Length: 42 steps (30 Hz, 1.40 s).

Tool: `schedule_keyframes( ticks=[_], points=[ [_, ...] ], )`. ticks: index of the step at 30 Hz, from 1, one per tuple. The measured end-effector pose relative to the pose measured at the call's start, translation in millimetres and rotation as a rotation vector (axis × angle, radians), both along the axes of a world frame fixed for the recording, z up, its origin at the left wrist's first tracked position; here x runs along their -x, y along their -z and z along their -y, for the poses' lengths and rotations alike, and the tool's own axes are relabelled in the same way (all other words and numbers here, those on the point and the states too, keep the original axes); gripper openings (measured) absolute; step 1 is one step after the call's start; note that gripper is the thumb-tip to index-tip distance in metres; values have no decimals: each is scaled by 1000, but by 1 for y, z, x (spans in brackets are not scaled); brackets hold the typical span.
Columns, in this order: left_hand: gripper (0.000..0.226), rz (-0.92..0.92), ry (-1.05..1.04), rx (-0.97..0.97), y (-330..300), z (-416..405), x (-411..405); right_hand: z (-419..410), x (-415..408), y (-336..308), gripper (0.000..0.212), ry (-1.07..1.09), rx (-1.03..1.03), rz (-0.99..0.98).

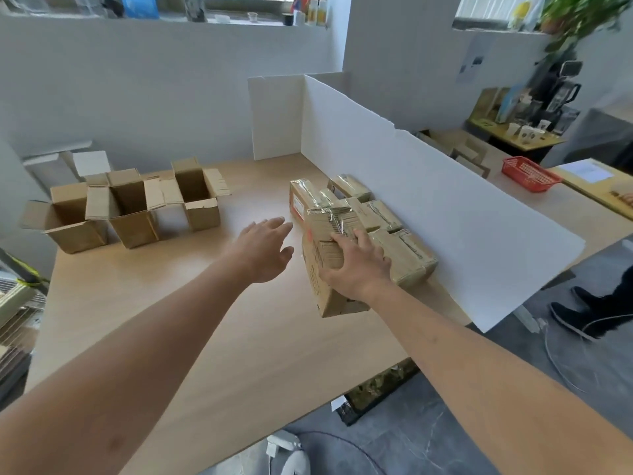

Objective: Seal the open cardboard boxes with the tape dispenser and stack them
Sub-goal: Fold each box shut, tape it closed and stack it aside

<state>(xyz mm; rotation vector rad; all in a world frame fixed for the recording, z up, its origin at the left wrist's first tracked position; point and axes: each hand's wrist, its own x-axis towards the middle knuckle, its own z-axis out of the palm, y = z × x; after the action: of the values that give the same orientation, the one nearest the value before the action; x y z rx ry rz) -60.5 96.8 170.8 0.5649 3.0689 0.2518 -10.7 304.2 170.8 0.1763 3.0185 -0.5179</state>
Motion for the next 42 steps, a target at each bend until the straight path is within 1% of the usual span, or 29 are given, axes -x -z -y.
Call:
schedule_keyframes(
  ticks=[7, 11, 16, 24, 29, 34, 36, 42],
  points=[
    [53, 50, 1, -45, 24, -35, 84, -24, 77, 34, 85, -11, -20, 47],
    [54, 95, -17, -37, 41, -48, 110, -35, 109, 50, 84, -55, -22, 94],
    [56, 156, -92, -29, 66, -63, 140, -53, 148, 74, 82, -109, -12, 107],
    [56, 213, -252, -49, 103, -93, 169, -77, 204, 120, 74, -222, 35, 138],
    [55, 258, -338, -60, 126, -103, 176, -81, 224, 146, 77, -238, 53, 120],
    [54, 307, -360, -63, 159, -98, 198, -78, 252, 174, 79, -249, 7, 108],
    [54, 318, -360, -68, 167, -98, 200, -78, 253, 180, 80, -242, -26, 72],
    [55, 350, -317, -78, 194, -93, 222, -67, 267, 212, 83, -221, -71, 27]
  ],
)
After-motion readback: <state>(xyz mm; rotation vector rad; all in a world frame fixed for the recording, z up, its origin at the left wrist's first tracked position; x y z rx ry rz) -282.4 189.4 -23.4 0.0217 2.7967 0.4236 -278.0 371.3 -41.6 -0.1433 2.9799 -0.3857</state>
